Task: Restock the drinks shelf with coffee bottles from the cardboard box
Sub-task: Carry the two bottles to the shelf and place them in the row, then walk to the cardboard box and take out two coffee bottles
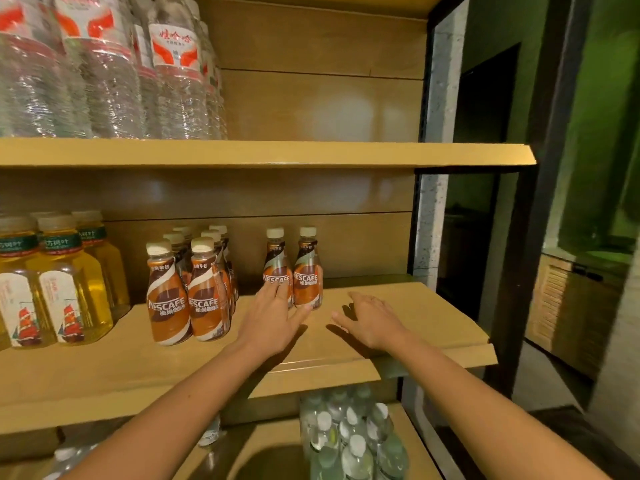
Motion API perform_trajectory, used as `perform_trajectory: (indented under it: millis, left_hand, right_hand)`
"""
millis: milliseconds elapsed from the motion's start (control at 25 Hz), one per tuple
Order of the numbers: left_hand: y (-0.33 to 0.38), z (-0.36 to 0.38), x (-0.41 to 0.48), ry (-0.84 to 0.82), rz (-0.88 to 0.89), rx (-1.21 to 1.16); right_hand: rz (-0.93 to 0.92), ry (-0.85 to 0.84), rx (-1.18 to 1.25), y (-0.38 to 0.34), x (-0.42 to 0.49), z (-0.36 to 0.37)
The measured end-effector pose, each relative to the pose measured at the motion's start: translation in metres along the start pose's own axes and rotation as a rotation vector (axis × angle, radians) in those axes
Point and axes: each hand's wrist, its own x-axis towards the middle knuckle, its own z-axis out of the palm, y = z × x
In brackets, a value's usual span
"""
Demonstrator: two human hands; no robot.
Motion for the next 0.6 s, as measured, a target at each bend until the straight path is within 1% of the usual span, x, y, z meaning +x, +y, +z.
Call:
perform_trajectory:
  millis: [120,280,440,520,600]
  left_hand:
    - [0.061,-0.013,-0.026,-0.057,0.145,-0.043]
    - [0.150,0.011,-0.055,-0.193,0.351,-0.153]
    - [0.267,0.057,-0.102,-0.397,0.557,-0.275]
    - [0.332,0.073,-0.133,-0.473,0.678,-0.326]
    - [0.396,0.081,-0.162,-0.556,0.796,-0.376]
  right_hand:
    - [0.060,0.045,-0.017,0.017,-0.051,-0.033]
    - [0.197,0.112,-0.122,0.070,-0.140,-0.069]
    - [0.556,0.117,-0.190,0.156,-0.266,-0.108]
    - [0.733,0.160,-0.182,0.200,-0.335,-0.132]
    - [0.858,0.203,-0.177,0.233,-0.401,-0.157]
